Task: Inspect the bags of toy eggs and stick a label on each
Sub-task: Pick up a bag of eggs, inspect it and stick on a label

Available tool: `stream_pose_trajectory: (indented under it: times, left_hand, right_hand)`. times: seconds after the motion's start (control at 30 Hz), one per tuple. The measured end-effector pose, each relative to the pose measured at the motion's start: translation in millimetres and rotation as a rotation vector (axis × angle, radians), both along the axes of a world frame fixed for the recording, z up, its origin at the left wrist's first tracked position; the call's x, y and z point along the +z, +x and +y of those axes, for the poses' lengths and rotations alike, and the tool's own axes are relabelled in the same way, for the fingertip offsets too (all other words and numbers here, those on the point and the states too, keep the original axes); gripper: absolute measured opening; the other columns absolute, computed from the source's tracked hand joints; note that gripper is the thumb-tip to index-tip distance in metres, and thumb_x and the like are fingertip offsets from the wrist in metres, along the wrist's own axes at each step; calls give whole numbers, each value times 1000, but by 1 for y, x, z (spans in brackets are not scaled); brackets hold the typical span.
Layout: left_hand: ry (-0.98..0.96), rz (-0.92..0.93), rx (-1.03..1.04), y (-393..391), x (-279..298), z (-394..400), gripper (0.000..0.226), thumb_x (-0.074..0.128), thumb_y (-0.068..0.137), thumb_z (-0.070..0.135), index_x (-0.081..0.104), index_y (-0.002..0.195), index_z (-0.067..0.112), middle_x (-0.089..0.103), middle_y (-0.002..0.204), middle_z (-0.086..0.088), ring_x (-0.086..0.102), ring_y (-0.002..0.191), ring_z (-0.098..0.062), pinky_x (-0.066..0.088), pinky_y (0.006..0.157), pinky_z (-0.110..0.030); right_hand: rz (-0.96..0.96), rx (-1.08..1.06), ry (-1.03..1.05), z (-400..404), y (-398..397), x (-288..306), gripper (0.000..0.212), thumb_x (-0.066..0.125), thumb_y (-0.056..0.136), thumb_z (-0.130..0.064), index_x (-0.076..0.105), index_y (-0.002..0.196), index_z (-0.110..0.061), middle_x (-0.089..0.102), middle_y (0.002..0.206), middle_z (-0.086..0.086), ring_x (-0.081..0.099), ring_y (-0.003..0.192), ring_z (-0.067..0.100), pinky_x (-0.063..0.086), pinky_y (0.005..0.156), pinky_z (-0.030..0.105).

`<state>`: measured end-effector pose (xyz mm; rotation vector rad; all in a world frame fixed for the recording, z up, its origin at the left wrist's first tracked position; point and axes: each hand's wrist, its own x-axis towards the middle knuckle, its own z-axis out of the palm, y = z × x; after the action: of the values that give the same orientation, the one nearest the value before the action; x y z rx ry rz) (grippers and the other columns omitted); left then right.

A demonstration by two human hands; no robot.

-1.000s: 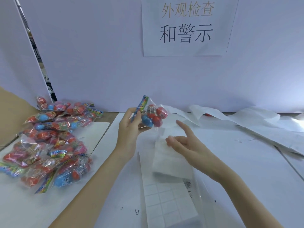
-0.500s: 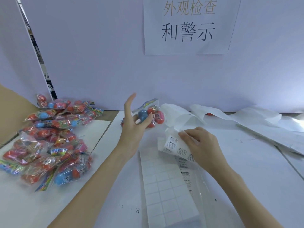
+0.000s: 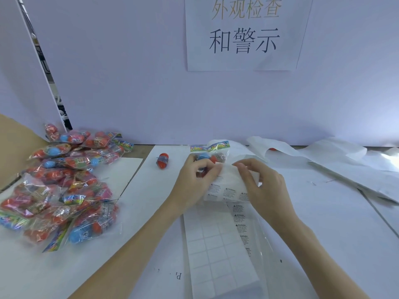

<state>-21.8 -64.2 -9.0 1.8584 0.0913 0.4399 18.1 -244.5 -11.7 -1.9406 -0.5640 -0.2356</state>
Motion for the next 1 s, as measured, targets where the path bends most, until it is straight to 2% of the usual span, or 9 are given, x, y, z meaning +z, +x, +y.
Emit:
stream_pose_trajectory:
  times: [0.1, 0.2, 0.27, 0.4, 0.5, 0.6, 0.77, 0.9, 1.0]
  left_hand:
    - [-76, 16, 82, 3, 0, 6, 27, 67, 101, 30, 76, 80, 16, 57, 116, -2, 63, 100, -10, 46, 83, -15]
    - [-174, 54, 61, 3, -1, 11, 41, 63, 104, 33, 75, 75, 8, 62, 117, -1, 64, 105, -6, 45, 90, -22]
    - [-222, 59, 34, 2, -1, 10, 43, 61, 105, 32, 76, 77, 4, 63, 113, -1, 65, 100, -4, 44, 88, -21]
    - [-183, 42, 31, 2, 1, 6, 24, 66, 102, 32, 81, 84, 26, 60, 119, -2, 65, 105, -12, 51, 88, -21]
    - [-140, 26, 30, 2, -1, 7, 13, 71, 98, 27, 79, 88, 27, 59, 117, -2, 64, 98, -6, 49, 85, -14]
    - [-130, 12, 58, 3, -2, 7, 18, 71, 99, 26, 79, 83, 25, 60, 114, -3, 63, 94, -5, 46, 78, -9]
    - [-133, 25, 62, 4, -2, 4, 32, 61, 103, 38, 85, 94, 18, 62, 121, 1, 65, 108, -5, 53, 90, -24]
    - [-132, 22, 96, 5, -3, 3, 41, 56, 104, 43, 83, 97, 12, 61, 124, 5, 63, 111, 1, 47, 86, -11]
    - [-158, 36, 46, 3, -2, 4, 33, 58, 104, 42, 83, 103, 21, 55, 125, 4, 59, 118, 1, 44, 90, -7]
  right_hand:
    - [16, 28, 12, 0, -1, -1, 15, 69, 98, -31, 68, 113, -34, 73, 103, -14, 66, 94, 11, 51, 86, 27]
    - [31, 28, 22, 1, 0, -3, 19, 70, 97, -21, 68, 113, -31, 72, 97, -2, 66, 91, 21, 53, 86, 38]
    - [44, 31, 41, 1, 0, -3, 17, 67, 99, -17, 69, 111, -30, 73, 95, -10, 67, 89, 18, 54, 83, 35]
    - [6, 3, 45, -1, 1, -1, 21, 58, 103, -12, 66, 98, -30, 70, 85, -16, 64, 81, 15, 49, 71, 21]
    - [-13, -12, 31, -1, 1, 0, 23, 56, 104, -11, 63, 91, -29, 68, 82, -15, 62, 77, 15, 45, 67, 18]
    - [29, 3, 38, 1, -1, 0, 17, 60, 102, -13, 65, 98, -28, 70, 89, -18, 65, 84, 11, 49, 72, 19]
    - [74, 18, 129, 3, -4, 3, 25, 66, 98, -10, 67, 111, -31, 69, 86, -7, 64, 85, 8, 49, 76, 14]
    - [68, -12, 131, 2, -3, 2, 21, 65, 99, -9, 70, 104, -29, 67, 80, -4, 64, 80, 10, 46, 74, 12]
    - [47, -33, 110, 1, -1, 2, 20, 64, 100, -9, 73, 97, -27, 72, 85, -10, 66, 83, 8, 46, 74, 13]
